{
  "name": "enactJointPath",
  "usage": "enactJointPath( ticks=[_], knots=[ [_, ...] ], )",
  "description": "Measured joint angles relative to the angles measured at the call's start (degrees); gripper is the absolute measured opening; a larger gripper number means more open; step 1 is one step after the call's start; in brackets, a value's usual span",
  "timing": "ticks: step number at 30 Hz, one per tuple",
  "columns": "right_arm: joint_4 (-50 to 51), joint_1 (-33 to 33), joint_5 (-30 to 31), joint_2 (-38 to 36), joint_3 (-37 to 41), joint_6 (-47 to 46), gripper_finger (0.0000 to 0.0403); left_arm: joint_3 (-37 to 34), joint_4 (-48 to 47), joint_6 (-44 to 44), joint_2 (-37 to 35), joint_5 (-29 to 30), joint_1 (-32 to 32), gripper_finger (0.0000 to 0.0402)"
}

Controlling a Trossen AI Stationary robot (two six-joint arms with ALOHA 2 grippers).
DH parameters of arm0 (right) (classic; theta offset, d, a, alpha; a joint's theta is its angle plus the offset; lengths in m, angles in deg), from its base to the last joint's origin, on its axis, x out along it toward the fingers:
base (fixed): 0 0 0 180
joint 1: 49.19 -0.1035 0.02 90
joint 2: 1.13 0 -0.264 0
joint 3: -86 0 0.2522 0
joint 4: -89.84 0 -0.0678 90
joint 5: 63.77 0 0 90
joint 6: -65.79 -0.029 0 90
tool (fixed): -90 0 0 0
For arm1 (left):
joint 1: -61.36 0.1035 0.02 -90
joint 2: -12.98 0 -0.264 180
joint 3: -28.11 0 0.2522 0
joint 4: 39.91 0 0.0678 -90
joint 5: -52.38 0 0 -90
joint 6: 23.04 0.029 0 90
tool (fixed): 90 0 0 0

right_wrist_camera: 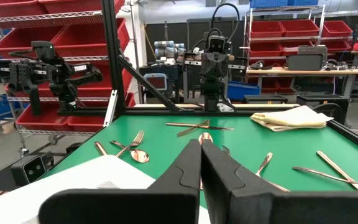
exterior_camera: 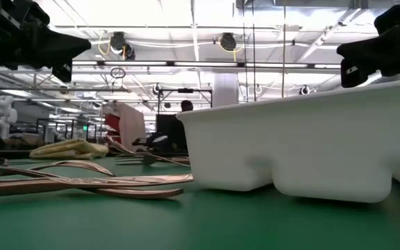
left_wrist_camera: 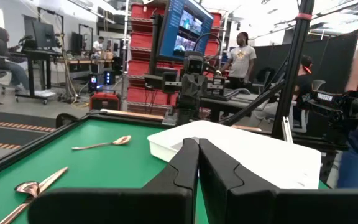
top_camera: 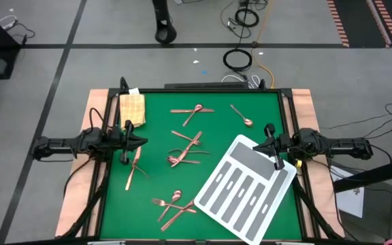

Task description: Sort silverware

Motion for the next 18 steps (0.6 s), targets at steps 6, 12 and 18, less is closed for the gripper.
enactJointPath(
  ticks=[6, 12, 18],
  knots=[
    [-0.11, 0.00, 0.00, -0.01, 0.00, 0.00, 0.0000, 0.00, 0.00, 0.00, 0.01, 0.00, 0.01, 0.0018],
    [-1.00, 0.02, 0.00, -0.02, 0.01, -2.45, 0.0000, 0.02, 0.00, 0.00, 0.00, 0.00, 0.01, 0.0018],
    [-1.77, 0.00, 1.21, -0.02, -0.01, -6.36, 0.0000, 0.01, 0.00, 0.01, 0.01, 0.00, 0.00, 0.0018]
  ],
)
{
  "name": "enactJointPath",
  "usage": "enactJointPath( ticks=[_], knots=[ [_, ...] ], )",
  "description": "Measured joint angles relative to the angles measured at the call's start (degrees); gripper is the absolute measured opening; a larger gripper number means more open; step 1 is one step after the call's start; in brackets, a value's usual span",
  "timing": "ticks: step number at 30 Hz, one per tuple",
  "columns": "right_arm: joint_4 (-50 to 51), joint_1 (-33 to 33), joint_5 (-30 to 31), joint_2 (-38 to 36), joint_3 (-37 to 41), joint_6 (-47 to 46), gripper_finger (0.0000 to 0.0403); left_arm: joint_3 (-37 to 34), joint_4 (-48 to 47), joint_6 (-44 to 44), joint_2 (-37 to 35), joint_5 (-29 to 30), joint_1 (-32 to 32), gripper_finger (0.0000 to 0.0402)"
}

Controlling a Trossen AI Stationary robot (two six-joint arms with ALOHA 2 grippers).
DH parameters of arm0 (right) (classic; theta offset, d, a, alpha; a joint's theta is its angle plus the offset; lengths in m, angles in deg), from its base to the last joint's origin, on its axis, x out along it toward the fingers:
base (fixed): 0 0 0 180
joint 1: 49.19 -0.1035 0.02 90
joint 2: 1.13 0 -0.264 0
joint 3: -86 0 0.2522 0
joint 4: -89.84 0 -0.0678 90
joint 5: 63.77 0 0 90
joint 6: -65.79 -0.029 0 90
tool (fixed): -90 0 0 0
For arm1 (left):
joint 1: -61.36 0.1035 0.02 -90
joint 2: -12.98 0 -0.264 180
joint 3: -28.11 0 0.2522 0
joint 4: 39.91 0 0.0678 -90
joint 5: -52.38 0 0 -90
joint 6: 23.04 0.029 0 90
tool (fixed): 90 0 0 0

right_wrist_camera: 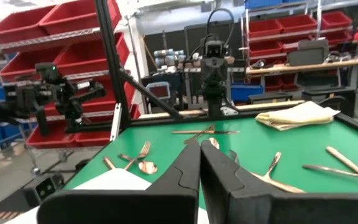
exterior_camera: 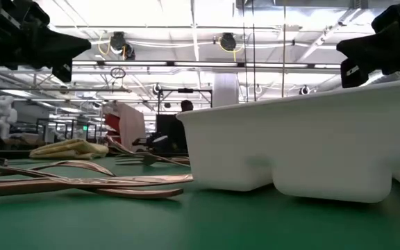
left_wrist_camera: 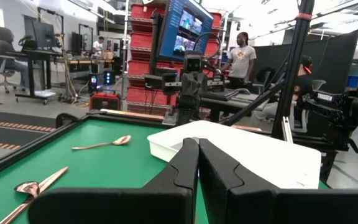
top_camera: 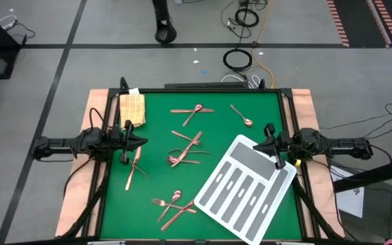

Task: Sort silverware
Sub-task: Put the bronze fork into the silverware tray

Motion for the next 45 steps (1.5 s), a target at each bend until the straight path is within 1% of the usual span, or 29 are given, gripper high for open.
enactJointPath(
  ticks=[3, 7, 9, 12, 15, 19, 23, 26, 32, 33, 34, 35, 37, 39, 41, 43, 45],
  knots=[
    [-0.64, 0.02, 0.51, 0.01, 0.02, -5.37, 0.0000, 0.00, 0.00, 0.00, 0.01, 0.00, 0.00, 0.0018],
    [-1.03, 0.01, 0.39, 0.02, 0.02, -20.12, 0.0000, 0.00, 0.00, 0.00, 0.01, 0.00, 0.01, 0.0018],
    [-1.07, 0.00, 0.43, 0.00, 0.02, -25.37, 0.0000, -0.01, 0.28, 0.05, -0.01, 0.00, -0.01, 0.0018],
    [-1.09, 0.00, 1.90, 0.00, 0.02, -28.64, 0.0000, -0.01, 1.26, -0.09, 0.00, 0.00, 0.00, 0.0018],
    [-2.46, 0.00, 5.71, 0.00, 0.02, -31.96, 0.0000, -0.01, 4.60, -0.70, 0.01, 0.00, 0.00, 0.0018],
    [-3.40, 0.00, 12.41, 0.00, 0.02, -32.41, 0.0000, -0.01, 7.75, -4.47, 0.01, 0.49, 0.01, 0.0018],
    [-3.18, 0.02, 19.11, 0.14, 0.02, -32.61, 0.0000, -0.01, 9.93, -4.64, 0.03, 1.46, 0.01, 0.0018],
    [-3.19, 0.02, 21.36, 0.13, 0.02, -32.38, 0.0000, -0.01, 9.65, -4.62, 0.05, 1.46, -0.01, 0.0018],
    [-3.17, 0.01, 21.52, 0.15, 0.02, -30.71, 0.0000, -0.01, 11.46, -7.33, 0.06, 1.47, -0.05, 0.0018],
    [-3.18, 0.02, 21.52, 0.15, 0.02, -30.99, 0.0000, -0.01, 12.28, -5.94, 0.22, 3.13, -0.05, 0.0018],
    [-3.20, 0.02, 21.52, 0.15, 0.02, -31.54, 0.0000, 0.01, 14.07, -5.10, 0.31, 6.22, -0.01, 0.0018],
    [-3.24, 0.02, 21.50, 0.15, 0.02, -32.68, 0.0000, 0.06, 16.44, -6.17, 0.29, 9.50, 0.00, 0.0018],
    [-3.47, 0.02, 21.46, 0.15, 0.02, -36.89, 0.0000, 0.63, 20.61, -11.39, 0.27, 13.34, 0.04, 0.0018],
    [-3.67, 0.02, 21.17, 0.15, 0.02, -38.54, 0.0000, 3.08, 21.55, -15.16, 0.40, 12.56, 0.00, 0.0018],
    [-4.08, 0.00, 20.83, 0.15, 0.02, -38.25, 0.0000, 7.02, 21.71, -18.02, 1.42, 8.93, -0.07, 0.0017],
    [-4.90, 0.00, 20.82, 0.15, 0.02, -37.43, 0.0000, 11.65, 21.13, -18.05, 4.08, 6.46, -0.12, 0.0017],
    [-5.67, 0.00, 20.97, 0.15, 0.02, -36.03, 0.0000, 16.75, 21.12, -15.32, 7.69, 6.14, -0.12, 0.0017]
  ],
)
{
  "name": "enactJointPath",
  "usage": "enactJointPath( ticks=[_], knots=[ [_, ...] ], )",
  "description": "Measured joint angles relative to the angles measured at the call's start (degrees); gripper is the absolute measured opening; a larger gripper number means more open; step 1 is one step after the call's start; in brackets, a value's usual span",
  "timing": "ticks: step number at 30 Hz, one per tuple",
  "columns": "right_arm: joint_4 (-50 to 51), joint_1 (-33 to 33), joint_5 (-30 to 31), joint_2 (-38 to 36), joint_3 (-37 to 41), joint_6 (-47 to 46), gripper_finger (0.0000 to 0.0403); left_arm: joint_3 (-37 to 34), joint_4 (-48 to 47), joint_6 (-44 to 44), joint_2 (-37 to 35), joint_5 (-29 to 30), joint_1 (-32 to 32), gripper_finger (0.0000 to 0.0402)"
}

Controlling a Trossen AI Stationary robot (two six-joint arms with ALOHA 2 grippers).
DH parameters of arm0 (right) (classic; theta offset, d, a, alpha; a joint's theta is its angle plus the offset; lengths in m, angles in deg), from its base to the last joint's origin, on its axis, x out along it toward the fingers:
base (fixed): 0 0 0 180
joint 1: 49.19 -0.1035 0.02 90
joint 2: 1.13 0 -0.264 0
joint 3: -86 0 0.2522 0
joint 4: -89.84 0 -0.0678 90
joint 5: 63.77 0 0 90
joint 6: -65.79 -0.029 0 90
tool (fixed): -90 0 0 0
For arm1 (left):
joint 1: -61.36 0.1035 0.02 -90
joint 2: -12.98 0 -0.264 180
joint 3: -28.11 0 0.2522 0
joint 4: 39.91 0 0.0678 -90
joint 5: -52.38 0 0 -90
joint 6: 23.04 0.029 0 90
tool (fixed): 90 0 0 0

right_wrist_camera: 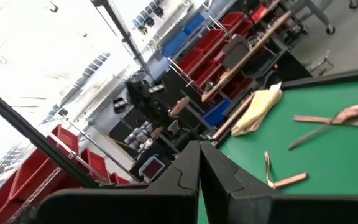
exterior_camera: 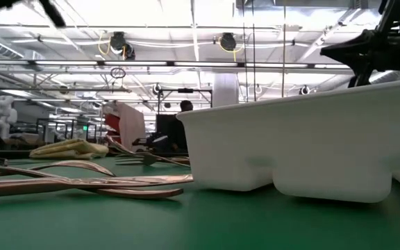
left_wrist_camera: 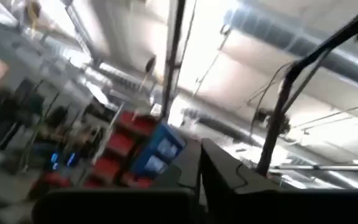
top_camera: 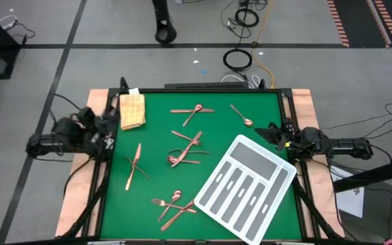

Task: Sort silverware
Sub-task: Put the bronze fork into the silverware tray

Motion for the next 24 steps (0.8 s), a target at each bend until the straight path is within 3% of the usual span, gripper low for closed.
enactJointPath(
  ticks=[8, 10, 13, 16, 19, 24],
  knots=[
    [-1.05, 0.00, 1.60, 0.00, 0.00, 2.35, 0.0000, 21.23, -2.90, 17.54, 18.35, -1.65, 0.00, 0.0017],
    [-1.02, 0.00, 1.82, 0.02, 0.00, 3.33, 0.0000, 26.63, -12.98, 18.41, 22.96, -3.52, 0.00, 0.0017],
    [-0.90, 0.00, 1.87, 0.00, 0.00, 5.20, 0.0000, 34.17, -36.72, 16.07, 29.84, -3.91, 0.00, 0.0017],
    [-0.81, 0.00, 1.88, 0.00, 0.00, 7.57, 0.0000, 38.20, -55.25, 13.25, 36.86, -4.24, 0.01, 0.0017],
    [-0.61, 0.00, 1.87, 0.00, 0.00, 9.23, 0.0010, 38.47, -62.55, 12.18, 43.29, -10.09, 0.00, 0.0018],
    [-0.50, 0.00, 1.87, 0.00, 0.00, 10.20, 0.0053, 38.56, -60.82, 11.34, 51.62, -24.99, -0.23, 0.0038]
  ],
)
